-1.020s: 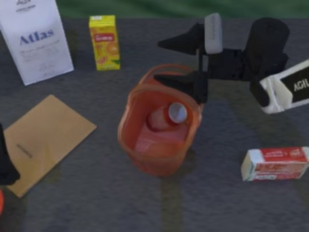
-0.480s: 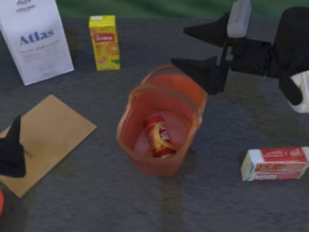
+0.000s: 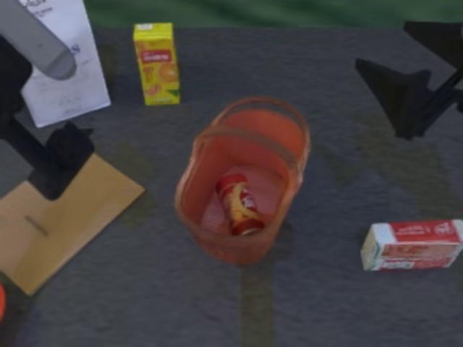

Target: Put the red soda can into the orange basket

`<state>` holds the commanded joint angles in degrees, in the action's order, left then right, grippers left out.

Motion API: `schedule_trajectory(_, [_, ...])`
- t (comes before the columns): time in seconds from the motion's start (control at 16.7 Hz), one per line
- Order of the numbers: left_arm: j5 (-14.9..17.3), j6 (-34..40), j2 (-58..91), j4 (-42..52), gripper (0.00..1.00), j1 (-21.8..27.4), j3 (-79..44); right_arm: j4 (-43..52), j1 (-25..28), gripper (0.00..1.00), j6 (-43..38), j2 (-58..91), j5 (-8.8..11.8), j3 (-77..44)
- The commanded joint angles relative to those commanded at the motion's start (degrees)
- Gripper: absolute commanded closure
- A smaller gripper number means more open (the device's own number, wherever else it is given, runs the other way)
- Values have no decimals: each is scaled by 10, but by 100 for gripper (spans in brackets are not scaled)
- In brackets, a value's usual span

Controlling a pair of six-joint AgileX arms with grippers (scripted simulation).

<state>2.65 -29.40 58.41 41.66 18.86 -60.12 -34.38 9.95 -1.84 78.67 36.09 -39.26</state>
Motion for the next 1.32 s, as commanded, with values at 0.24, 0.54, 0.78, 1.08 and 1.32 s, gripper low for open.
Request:
schedule_trajectory(0.24, [-4,-116,228,161,0,61,-239,100,-31,0,5,-229,-108,118])
schedule_trajectory(0.54, [-12,-251,492,346,0,130,-518,216,-63,0,11,-498,-231,252])
schedule_trajectory(0.78, [-18,-337,658,461,0,173,-694,290,-81,0,15,-668,-307,334])
schedule_trajectory(1.08, [-23,-396,770,539,0,201,-813,340,-93,0,18,-780,-358,389])
schedule_trajectory(1.32, [-24,-400,777,544,0,203,-821,344,-94,0,18,-787,-361,393])
